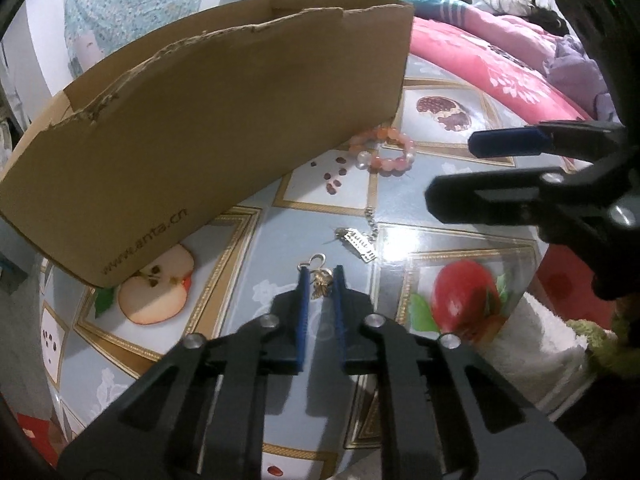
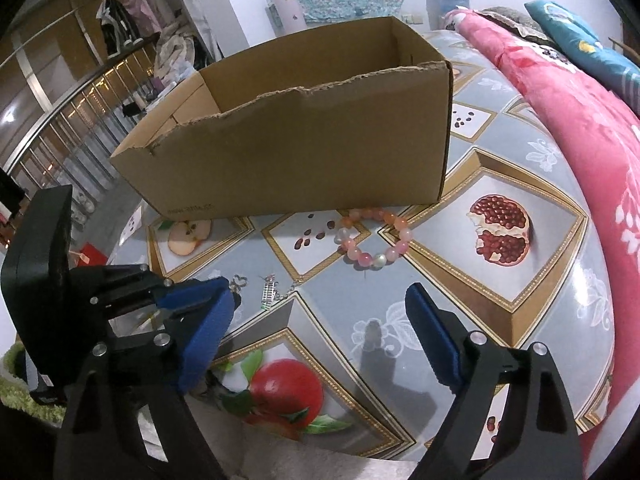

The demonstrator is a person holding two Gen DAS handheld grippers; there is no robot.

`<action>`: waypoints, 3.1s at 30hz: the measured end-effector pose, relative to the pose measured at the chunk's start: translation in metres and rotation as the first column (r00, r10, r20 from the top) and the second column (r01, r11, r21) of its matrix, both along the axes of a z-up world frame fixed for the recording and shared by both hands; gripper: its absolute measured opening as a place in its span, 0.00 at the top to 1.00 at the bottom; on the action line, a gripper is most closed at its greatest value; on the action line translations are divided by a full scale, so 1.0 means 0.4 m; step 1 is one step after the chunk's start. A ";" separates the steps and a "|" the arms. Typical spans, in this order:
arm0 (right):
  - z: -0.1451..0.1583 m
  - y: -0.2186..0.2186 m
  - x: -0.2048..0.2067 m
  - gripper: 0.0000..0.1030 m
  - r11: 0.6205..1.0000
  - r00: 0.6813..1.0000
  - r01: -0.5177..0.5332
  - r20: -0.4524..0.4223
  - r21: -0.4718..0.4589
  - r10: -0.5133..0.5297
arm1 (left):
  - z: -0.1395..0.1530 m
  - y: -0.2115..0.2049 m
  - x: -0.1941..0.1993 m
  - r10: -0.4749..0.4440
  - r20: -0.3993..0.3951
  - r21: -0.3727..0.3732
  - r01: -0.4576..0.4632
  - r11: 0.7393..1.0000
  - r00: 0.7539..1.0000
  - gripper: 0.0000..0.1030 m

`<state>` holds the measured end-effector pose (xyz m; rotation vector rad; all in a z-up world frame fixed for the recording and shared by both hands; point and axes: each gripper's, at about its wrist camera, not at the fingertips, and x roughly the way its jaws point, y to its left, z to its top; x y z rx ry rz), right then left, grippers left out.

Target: Organize jewelry

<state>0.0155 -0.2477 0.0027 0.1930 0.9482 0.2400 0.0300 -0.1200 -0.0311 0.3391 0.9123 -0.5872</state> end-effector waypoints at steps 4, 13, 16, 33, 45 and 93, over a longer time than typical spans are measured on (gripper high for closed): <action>0.004 -0.007 -0.002 0.18 1.000 1.000 0.007 0.008 0.001 -0.007 | 0.001 -0.002 -0.005 0.000 0.010 0.009 0.000 1.000 1.000 0.93; 0.019 -0.006 -0.008 0.19 1.000 0.999 -0.011 0.046 0.013 0.010 | 0.007 0.033 -0.006 0.033 -0.003 -0.004 -0.033 0.999 0.999 0.93; 0.027 0.015 -0.011 0.25 0.998 0.996 -0.056 0.066 0.022 0.055 | 0.008 0.053 0.001 0.063 -0.010 -0.006 -0.063 0.998 0.998 1.00; -0.031 0.173 -0.008 0.62 0.952 0.952 -0.303 0.022 -0.030 0.304 | 0.012 0.134 0.024 0.145 -0.028 -0.051 -0.146 0.988 0.989 1.00; -0.071 0.194 0.003 0.78 0.930 0.938 -0.346 -0.014 -0.122 0.347 | 0.005 0.141 0.025 0.137 -0.040 -0.073 -0.140 0.987 0.990 1.00; -0.049 0.119 0.020 0.80 0.955 0.957 -0.289 0.015 -0.073 0.290 | -0.002 0.047 -0.002 -0.187 0.012 -0.004 0.187 0.982 0.982 0.94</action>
